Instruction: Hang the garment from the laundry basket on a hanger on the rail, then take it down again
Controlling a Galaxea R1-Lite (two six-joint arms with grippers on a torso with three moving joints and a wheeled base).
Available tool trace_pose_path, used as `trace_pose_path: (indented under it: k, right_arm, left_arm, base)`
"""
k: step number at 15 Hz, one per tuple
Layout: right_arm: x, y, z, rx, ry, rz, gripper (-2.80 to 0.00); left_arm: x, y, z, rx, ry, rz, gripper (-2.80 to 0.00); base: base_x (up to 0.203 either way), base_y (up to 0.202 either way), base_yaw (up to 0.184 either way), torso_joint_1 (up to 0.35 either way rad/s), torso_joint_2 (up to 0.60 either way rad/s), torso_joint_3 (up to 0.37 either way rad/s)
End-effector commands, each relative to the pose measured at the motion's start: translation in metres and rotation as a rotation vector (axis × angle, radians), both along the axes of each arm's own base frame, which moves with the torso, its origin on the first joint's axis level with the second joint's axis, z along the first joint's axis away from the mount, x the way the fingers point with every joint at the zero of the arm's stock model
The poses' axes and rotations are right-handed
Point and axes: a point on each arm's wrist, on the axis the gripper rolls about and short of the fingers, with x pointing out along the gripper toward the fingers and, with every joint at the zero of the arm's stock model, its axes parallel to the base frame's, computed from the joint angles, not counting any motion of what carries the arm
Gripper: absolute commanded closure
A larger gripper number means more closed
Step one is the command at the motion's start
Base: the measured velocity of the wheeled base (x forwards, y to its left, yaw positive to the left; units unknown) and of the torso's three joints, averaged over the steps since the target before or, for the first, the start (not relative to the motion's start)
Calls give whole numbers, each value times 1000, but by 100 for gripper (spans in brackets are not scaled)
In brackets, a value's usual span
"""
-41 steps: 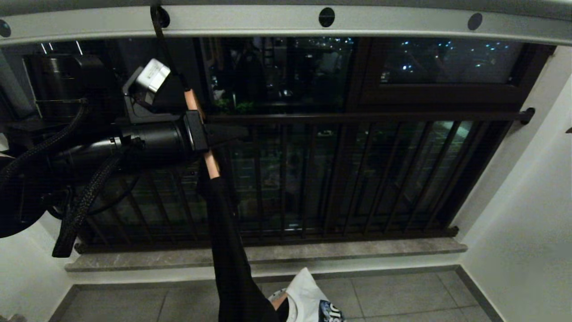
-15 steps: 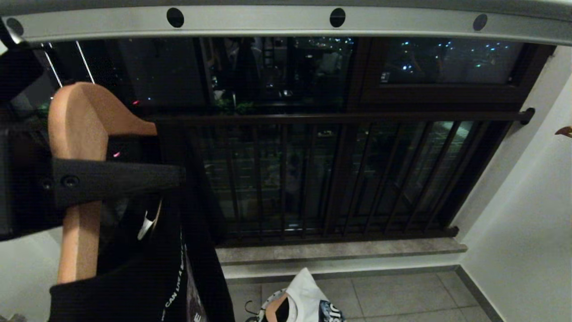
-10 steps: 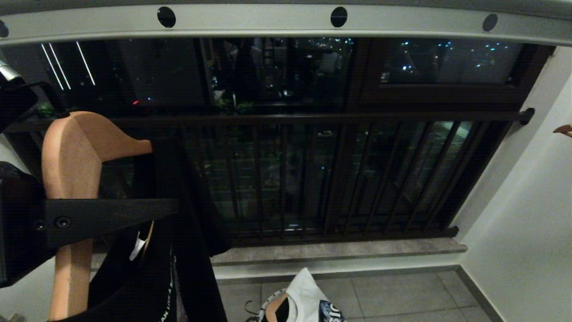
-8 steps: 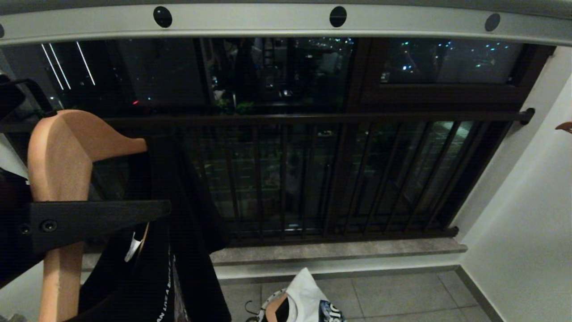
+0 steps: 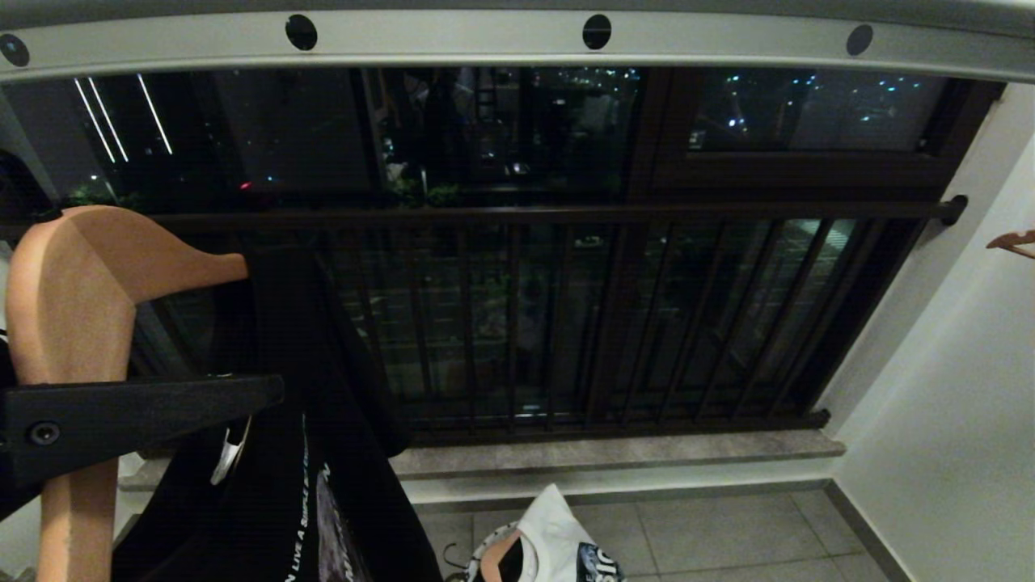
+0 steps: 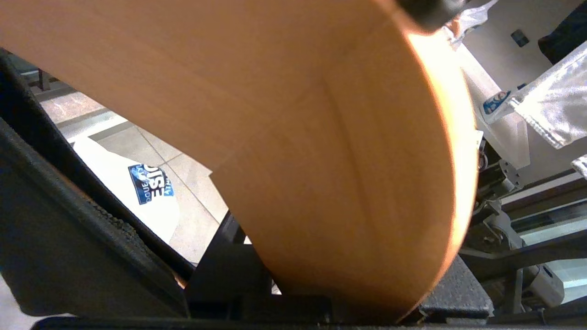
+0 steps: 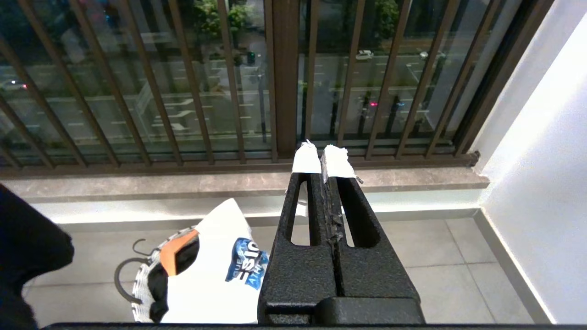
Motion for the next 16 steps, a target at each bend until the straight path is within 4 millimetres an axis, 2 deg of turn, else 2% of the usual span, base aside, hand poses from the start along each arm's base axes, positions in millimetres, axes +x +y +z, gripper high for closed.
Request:
trace_pose_path:
  k: [1, 16]
  right_arm:
    - [0, 0, 0, 5, 1, -1, 0]
    - [0, 0, 0, 7, 1, -2, 0]
  left_arm:
    - [0, 0, 0, -2, 2, -3, 0]
    - [-2, 2, 0, -1, -7, 10, 0]
  base:
    - [0, 0, 0, 0, 0, 0]
    - [0, 0, 0, -63, 126, 67]
